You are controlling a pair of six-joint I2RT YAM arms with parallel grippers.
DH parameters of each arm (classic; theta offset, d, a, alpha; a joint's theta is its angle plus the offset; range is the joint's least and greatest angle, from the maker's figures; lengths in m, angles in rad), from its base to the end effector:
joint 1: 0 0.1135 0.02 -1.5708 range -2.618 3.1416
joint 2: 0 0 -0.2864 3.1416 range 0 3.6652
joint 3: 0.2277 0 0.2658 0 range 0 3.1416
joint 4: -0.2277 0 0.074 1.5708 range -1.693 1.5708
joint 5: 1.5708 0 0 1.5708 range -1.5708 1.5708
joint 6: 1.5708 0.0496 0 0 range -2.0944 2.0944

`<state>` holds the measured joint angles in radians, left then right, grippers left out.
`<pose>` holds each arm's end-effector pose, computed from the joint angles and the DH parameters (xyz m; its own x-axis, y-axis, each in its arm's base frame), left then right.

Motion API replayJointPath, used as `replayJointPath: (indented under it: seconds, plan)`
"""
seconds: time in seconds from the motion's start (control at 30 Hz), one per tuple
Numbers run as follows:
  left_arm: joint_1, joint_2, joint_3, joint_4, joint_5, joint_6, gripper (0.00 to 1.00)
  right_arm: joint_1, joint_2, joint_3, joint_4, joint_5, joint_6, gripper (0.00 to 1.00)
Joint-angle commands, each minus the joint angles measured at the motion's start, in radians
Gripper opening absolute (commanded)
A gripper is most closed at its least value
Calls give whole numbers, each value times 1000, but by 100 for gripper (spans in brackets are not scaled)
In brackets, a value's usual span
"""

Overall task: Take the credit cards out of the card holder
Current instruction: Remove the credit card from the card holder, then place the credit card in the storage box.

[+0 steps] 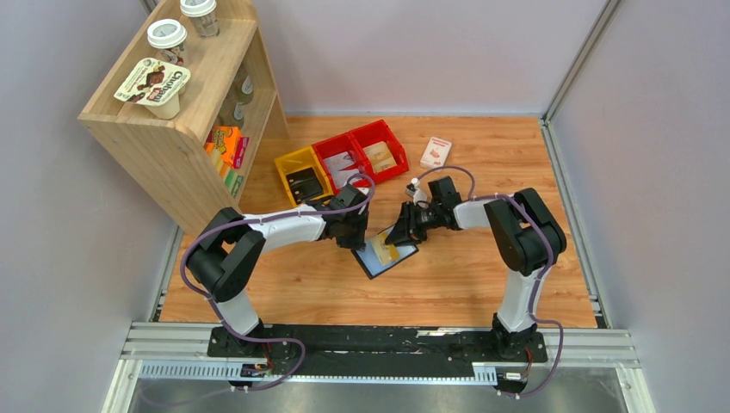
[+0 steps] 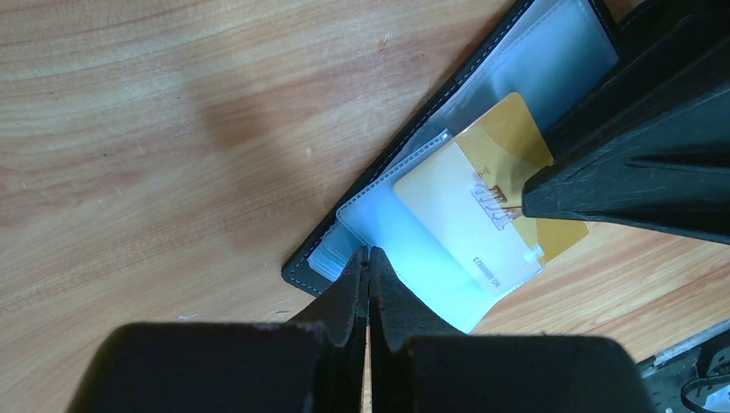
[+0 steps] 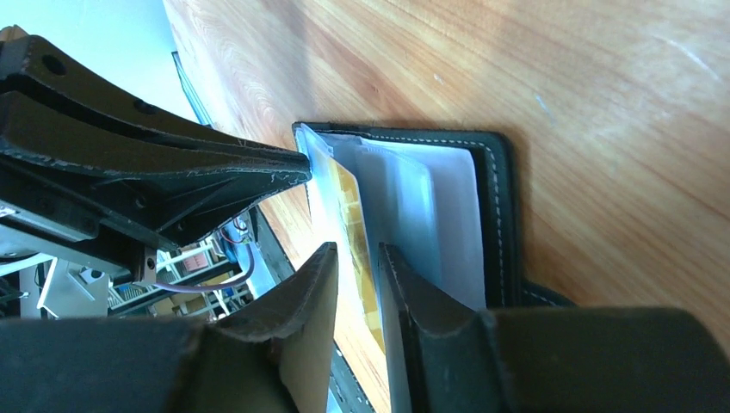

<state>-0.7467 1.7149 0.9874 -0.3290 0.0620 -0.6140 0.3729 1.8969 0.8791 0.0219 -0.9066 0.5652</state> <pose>0.2586 -0.2435 0.1620 -0.9257 0.0732 -0.3710 0.2042 0.9225 -0.3275 0.3170 0.1659 0.1082 -0.9939 -0.0343 -0.1053 -0.1078 0.5168 0.8493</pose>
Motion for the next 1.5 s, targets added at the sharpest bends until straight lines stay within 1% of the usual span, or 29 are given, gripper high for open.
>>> replayJointPath:
  seconds: [0.0,0.03,0.1,0.27,0.3,0.43,0.6,0.7,0.73,0.77,0.83,0.9,0.93,0.97,1.0,1.03,1.07,1.1,1.13,1.17,1.2,1.23,1.27,1.3,1.37,1.4,1.43,1.47]
  plan:
    - [-5,37,-6,-48,-18,33,0,11,22,47,-19,6,-37,30]
    - [-5,37,-6,-47,-19,34,0,14,24,49,-19,5,-41,29]
    - [-5,35,-6,-47,-18,34,0,15,25,52,-19,-2,-45,23]
    - [-5,29,-7,-48,-19,34,0,14,11,63,-109,18,-85,2]
    - [-3,26,-9,-50,-22,33,0,11,-2,63,-122,31,-91,0]
    - [-5,-14,-23,-41,-33,28,0,-17,-94,17,-138,89,-76,0]
    - [-5,-80,-38,-9,-57,22,0,-66,-211,-9,-218,182,-64,0]
    - [-5,-126,-46,7,-59,19,2,-74,-289,-32,-226,219,-24,0]
    - [-5,-135,-47,14,-59,17,5,-74,-314,-34,-231,233,-10,0]
    - [-5,-167,-52,19,-92,16,6,-75,-341,-37,-231,253,11,0]
    - [-5,-228,-64,33,-122,10,14,-74,-393,-40,-221,291,57,0]
    - [-5,-305,-81,50,-161,11,26,-75,-444,-42,-200,334,120,0]
    - [-5,-337,-91,57,-178,17,34,-75,-465,-40,-188,365,157,0]
    - [-5,-401,-99,61,-220,22,38,-74,-485,-39,-182,409,188,0]
    - [-5,-432,-111,61,-240,37,43,-74,-508,-42,-165,448,223,0]
    - [-5,-499,-116,59,-285,45,45,-72,-524,-39,-148,490,255,0]
    - [-5,-529,-130,58,-313,63,50,-72,-532,-37,-131,526,283,0]
    - [-5,-599,-136,47,-355,69,52,-71,-536,-31,-116,564,310,0]
    - [-5,-630,-148,44,-381,91,56,-71,-536,-23,-99,595,334,0]
    - [-5,-703,-154,30,-416,98,59,-68,-533,-14,-88,621,363,0]
    - [-5,-775,-168,24,-450,120,66,-65,-526,-2,-76,653,390,0]
    - [-5,-808,-174,13,-464,132,66,-57,-515,10,-63,679,407,0]
    - [-5,-886,-194,8,-491,157,70,-48,-503,26,-50,710,424,0]
    - [-3,-931,-210,5,-499,180,70,-40,-487,46,-39,738,438,0]
    - [-5,-1050,-249,8,-521,221,77,-20,-451,95,-31,805,458,0]
    - [-5,-1134,-275,8,-540,230,78,-9,-431,119,-31,831,466,0]
    - [-5,-1172,-288,7,-550,255,78,0,-400,142,-2,865,472,0]
    - [-5,-1254,-314,5,-571,266,78,9,-368,174,0,891,476,0]
